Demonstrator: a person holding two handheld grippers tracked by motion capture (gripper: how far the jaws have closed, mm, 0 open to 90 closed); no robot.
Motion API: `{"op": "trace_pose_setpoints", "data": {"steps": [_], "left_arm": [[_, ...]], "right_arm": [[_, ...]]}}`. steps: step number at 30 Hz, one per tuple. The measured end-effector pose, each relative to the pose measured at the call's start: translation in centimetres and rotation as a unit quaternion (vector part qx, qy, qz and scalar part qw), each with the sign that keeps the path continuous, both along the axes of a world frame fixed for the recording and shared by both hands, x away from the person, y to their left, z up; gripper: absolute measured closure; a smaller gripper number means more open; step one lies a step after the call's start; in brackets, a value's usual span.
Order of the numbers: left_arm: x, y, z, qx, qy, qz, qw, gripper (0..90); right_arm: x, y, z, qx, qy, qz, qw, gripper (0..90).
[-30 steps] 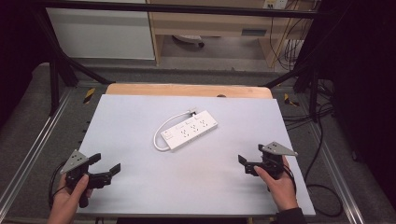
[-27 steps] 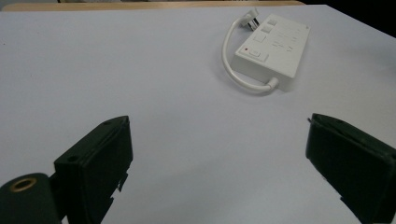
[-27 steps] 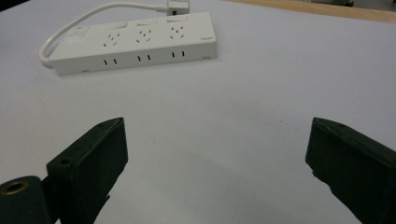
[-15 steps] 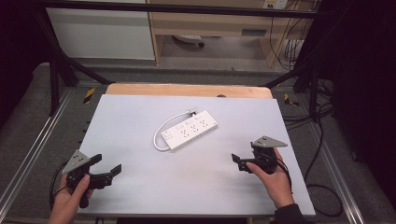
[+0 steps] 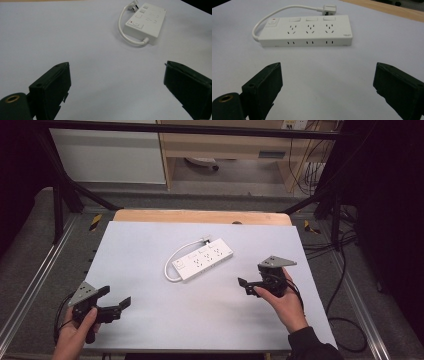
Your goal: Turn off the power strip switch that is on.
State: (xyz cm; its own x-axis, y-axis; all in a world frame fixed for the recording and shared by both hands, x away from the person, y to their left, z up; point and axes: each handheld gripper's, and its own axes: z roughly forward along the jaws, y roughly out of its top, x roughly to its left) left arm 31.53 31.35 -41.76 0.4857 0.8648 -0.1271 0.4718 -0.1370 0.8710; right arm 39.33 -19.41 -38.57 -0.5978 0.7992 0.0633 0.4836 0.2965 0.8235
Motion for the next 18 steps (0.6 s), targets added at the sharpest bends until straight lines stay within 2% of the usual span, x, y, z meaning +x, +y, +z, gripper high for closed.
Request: {"op": "trace_pose_setpoints", "data": {"steps": [4,10,13,14,18], "left_arm": [[0.0,0.0,-0.1,0.002,0.002,0.0,1.0,7.4],[0.0,0.0,-0.1,0.001,0.004,-0.004,1.0,7.4],[0.0,0.0,-0.1,0.003,0.005,-0.006,1.0,7.4],[0.0,0.0,-0.1,0.003,0.006,-0.006,1.0,7.4],[0.1,0.0,-0.1,0.0,0.006,-0.003,1.0,7.4]], "right_arm": [[0.6,0.9,1.1,0.0,-0.008,0.011,0.9999,10.1],[1.1,1.5,1.6,-0.001,-0.007,0.01,0.9999,11.0],[1.3,1.7,1.9,-0.001,-0.008,0.015,0.9999,14.3],[1.4,1.9,2.0,0.0,-0.011,0.017,0.9998,19.1],[1.6,2.2,2.4,0.0,-0.019,0.02,0.9996,25.9]]}}
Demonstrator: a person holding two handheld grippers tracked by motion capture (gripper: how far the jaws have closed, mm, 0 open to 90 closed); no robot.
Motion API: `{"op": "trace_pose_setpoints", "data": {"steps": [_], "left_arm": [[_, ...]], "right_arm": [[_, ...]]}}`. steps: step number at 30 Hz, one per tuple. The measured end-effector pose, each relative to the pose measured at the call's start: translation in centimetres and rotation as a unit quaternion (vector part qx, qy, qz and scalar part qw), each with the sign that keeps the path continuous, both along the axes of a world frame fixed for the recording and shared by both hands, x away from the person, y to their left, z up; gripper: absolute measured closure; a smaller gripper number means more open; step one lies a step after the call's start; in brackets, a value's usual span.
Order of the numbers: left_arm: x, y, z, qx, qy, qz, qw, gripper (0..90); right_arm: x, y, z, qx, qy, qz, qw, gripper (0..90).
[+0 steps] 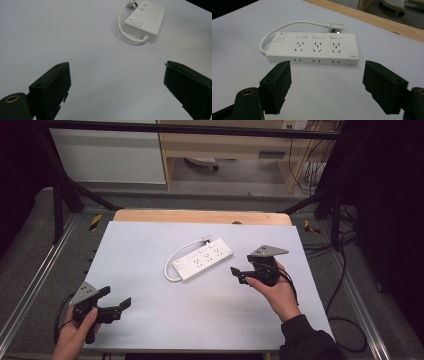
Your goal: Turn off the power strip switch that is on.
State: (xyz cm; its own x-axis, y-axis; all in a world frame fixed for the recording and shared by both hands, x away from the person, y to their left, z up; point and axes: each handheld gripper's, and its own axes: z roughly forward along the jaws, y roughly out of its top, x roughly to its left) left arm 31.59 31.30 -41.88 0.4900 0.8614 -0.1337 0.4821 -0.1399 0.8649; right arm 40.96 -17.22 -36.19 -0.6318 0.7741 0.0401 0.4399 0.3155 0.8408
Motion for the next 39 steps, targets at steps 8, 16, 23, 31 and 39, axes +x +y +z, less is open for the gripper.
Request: {"op": "trace_pose_setpoints", "data": {"steps": [8,16,23,31,39], "left_arm": [[0.0,0.0,-0.1,0.005,0.003,-0.002,1.0,7.5],[0.0,-0.1,-0.1,0.004,0.002,-0.003,1.0,7.5],[0.0,-0.1,-0.1,0.005,0.003,-0.003,1.0,7.5],[0.1,-0.2,-0.2,0.01,0.003,-0.004,0.9999,7.5],[0.1,-0.1,-0.2,0.008,0.004,-0.004,0.9999,7.5]], "right_arm": [[0.4,0.8,1.1,-0.002,-0.017,0.014,0.9997,51.4],[1.2,1.8,1.5,-0.001,-0.036,0.022,0.9991,71.3],[2.0,2.2,2.1,0.015,-0.056,0.011,0.9983,82.0],[2.8,2.9,2.1,0.011,-0.061,0.017,0.9979,89.1],[4.2,3.7,2.2,0.006,-0.06,0.022,0.9979,90.0]]}}
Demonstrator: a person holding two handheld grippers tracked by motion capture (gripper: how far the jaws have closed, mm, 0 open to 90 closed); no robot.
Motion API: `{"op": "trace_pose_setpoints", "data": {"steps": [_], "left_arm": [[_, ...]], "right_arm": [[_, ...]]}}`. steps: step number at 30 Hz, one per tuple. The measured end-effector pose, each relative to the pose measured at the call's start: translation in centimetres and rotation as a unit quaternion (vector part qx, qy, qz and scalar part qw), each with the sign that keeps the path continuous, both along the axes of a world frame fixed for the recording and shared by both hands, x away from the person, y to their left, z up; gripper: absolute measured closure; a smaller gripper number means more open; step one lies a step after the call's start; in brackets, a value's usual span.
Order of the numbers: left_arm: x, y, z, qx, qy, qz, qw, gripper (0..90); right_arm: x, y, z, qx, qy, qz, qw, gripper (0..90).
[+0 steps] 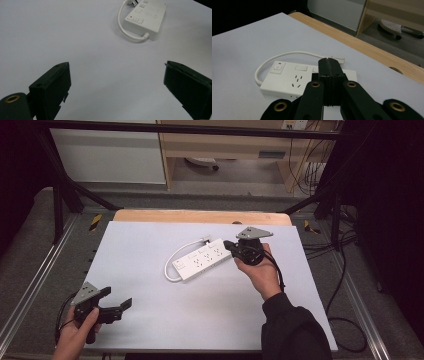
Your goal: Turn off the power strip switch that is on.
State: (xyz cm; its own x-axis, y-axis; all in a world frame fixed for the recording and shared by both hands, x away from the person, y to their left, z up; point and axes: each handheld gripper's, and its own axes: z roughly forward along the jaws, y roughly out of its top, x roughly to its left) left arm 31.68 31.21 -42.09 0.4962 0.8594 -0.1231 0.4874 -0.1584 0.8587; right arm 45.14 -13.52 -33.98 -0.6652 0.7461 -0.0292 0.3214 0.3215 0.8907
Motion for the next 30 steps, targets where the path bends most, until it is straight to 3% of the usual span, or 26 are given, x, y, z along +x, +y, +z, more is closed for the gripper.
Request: {"op": "trace_pose_setpoints", "data": {"steps": [12,30], "left_arm": [[0.0,0.1,0.0,-0.002,-0.001,0.005,1.0,6.9],[0.1,0.1,-0.1,-0.002,0.0,0.003,1.0,6.9]], "right_arm": [[1.7,1.2,0.1,0.008,0.001,-0.002,1.0,90.0],[4.4,3.6,-0.2,-0.001,0.002,-0.002,1.0,90.0]]}}
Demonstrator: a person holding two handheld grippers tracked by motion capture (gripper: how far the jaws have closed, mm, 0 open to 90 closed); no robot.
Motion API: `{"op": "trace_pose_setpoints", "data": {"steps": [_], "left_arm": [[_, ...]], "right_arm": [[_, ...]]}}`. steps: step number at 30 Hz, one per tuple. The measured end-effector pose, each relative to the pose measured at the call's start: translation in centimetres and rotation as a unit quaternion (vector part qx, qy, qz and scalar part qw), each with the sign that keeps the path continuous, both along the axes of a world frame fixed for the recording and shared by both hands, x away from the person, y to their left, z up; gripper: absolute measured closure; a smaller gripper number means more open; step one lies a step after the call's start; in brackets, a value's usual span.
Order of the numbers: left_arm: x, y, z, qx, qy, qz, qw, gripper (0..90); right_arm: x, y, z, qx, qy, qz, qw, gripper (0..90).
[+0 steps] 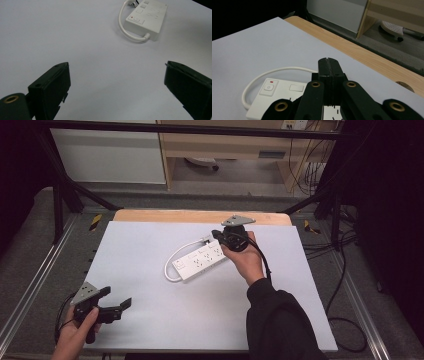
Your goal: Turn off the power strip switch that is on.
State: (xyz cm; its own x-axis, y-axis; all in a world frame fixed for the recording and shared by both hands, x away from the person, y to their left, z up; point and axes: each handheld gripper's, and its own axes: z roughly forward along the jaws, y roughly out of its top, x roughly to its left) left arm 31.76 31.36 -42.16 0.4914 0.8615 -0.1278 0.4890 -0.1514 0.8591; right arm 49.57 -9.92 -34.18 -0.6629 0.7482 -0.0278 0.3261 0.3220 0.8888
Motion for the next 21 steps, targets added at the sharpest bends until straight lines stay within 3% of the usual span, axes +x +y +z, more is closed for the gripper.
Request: {"op": "trace_pose_setpoints", "data": {"steps": [21], "left_arm": [[0.0,0.1,0.0,-0.001,-0.002,0.0,1.0,6.9]], "right_arm": [[2.7,2.6,-2.1,-0.019,0.014,-0.009,0.9997,90.0]]}}
